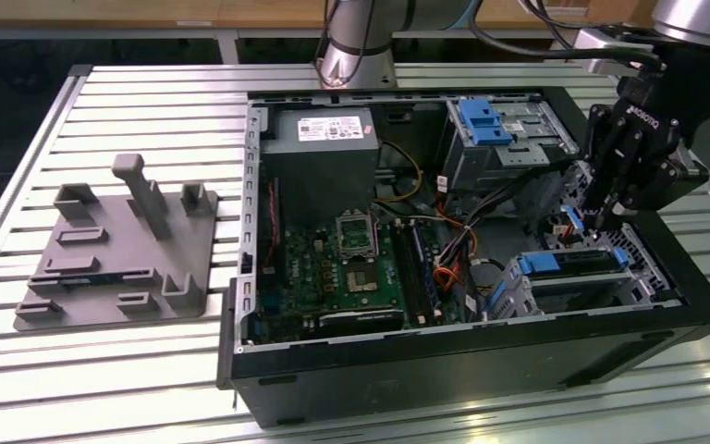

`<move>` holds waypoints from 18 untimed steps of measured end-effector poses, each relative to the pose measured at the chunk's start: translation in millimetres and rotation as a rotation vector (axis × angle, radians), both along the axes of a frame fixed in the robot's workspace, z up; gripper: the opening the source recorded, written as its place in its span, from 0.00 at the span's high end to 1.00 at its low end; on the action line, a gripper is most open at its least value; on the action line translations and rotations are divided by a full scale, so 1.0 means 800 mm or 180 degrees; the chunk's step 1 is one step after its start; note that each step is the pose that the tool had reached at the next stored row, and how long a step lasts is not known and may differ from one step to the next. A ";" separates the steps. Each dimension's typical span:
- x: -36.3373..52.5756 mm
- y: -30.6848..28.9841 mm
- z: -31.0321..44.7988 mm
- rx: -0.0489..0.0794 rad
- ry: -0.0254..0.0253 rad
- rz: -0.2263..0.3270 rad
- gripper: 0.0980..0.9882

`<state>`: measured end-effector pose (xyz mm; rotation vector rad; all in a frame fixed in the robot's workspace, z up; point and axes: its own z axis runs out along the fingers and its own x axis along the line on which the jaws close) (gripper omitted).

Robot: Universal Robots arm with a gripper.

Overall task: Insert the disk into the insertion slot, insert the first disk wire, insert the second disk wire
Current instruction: 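Insert the first disk wire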

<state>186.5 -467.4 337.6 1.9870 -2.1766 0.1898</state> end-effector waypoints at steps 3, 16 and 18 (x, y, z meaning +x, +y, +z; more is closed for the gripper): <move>0.000 0.0006 0.0000 0.0000 0.0000 0.0000 0.65; 0.000 0.0014 -0.0012 -0.0001 0.0000 0.0000 0.75; 0.000 0.0014 -0.0018 -0.0001 0.0000 0.0000 0.75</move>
